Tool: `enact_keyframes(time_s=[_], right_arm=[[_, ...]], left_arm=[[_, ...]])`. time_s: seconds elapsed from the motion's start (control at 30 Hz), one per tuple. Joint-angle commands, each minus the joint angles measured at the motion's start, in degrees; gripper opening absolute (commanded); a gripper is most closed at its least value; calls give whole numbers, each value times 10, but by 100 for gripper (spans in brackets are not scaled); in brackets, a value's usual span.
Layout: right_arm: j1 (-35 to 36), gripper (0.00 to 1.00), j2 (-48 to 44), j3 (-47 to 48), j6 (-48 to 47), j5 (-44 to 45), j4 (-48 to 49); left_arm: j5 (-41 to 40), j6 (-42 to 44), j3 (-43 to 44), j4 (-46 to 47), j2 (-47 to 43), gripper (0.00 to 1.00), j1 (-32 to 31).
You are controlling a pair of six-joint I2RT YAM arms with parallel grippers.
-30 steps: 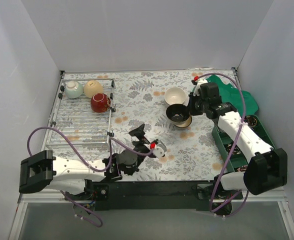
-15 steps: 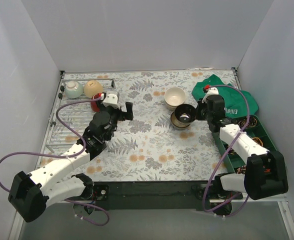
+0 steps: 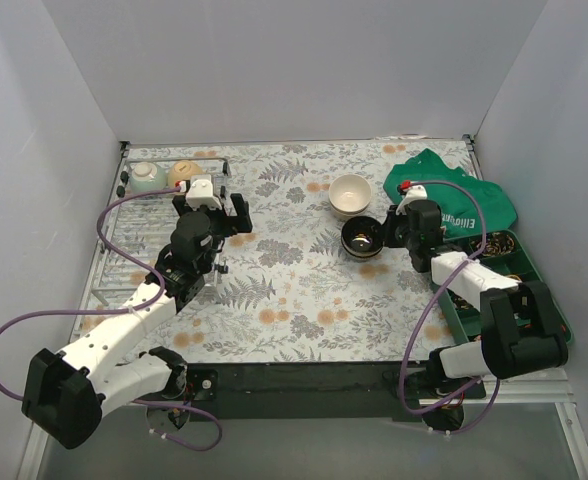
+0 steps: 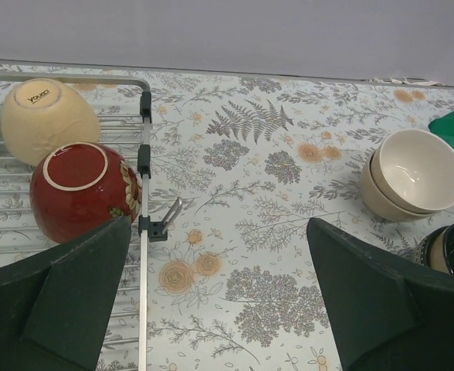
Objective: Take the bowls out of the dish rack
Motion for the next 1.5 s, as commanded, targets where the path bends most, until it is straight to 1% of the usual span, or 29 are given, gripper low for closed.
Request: enact_keyframes(time_s=[0.0, 0.1, 0.13, 0.2, 0.23, 0.33, 0.47, 0.57, 0.63, 0.7, 0.73, 0.83, 0.87, 0.9, 0.97, 1.0, 1.07, 1.1, 1.17, 1.3, 1.33, 1.47], right_arm=[[-2, 17, 11, -2, -9, -41, 83], [-1, 29, 11, -5, -8, -42, 85], [-1, 36, 9, -5, -9, -42, 84], [-1, 44, -2, -5, -14, -39, 85], [-1, 50, -7, -5, -14, -37, 84], [-1, 60, -38, -12, -17, -22, 83], [-1, 70, -99, -21, -13, -24, 82], [-1, 79, -138, -29, -3, -32, 75], [-1, 86, -160, -33, 0, -43, 68], [-1, 87, -173, -39, 3, -65, 66], [-1, 94, -185, -41, 4, -80, 66], [0, 96, -207, -56, 8, -93, 67], [0, 96, -209, -60, 8, -103, 70], [0, 96, -211, -69, 9, -110, 74], [1, 96, -214, -76, 8, -130, 90], [7, 97, -214, -81, 5, -131, 94], [18, 97, -215, -84, -9, -119, 97], [31, 97, -216, -85, -14, -108, 97], [41, 97, -218, -90, -20, -93, 97], [71, 97, -215, -90, -33, -82, 98], [75, 97, -212, -89, -36, -79, 98], [88, 97, -205, -86, -41, -76, 99]], left_arm=[[-10, -8, 14, -6, -15, 98, 7], [-11, -10, 14, -6, -14, 98, 8], [-11, -10, 13, -6, -13, 98, 9], [-11, -12, 15, -7, -12, 98, 11], [-11, -13, 14, -7, -12, 98, 13], [-12, -17, 16, -11, -8, 98, 17], [-3, -31, 20, -18, -2, 98, 28], [18, -54, 27, -30, 6, 98, 51], [36, -72, 35, -40, 17, 98, 75], [52, -99, 42, -56, 33, 98, 105], [69, -109, 46, -63, 39, 98, 117], [110, -157, 63, -81, 65, 98, 171], [147, -169, 70, -87, 73, 98, 187], [166, -194, 74, -88, 81, 98, 221], [226, -217, 83, -94, 114, 98, 254], [257, -232, 93, -95, 128, 98, 288], [297, -261, 102, -92, 169, 98, 321], [333, -265, 113, -90, 184, 98, 349], [356, -267, 130, -94, 226, 98, 368], [421, -288, 150, -88, 279, 98, 419], [442, -293, 156, -85, 287, 98, 426], [465, -285, 195, -88, 328, 98, 434]])
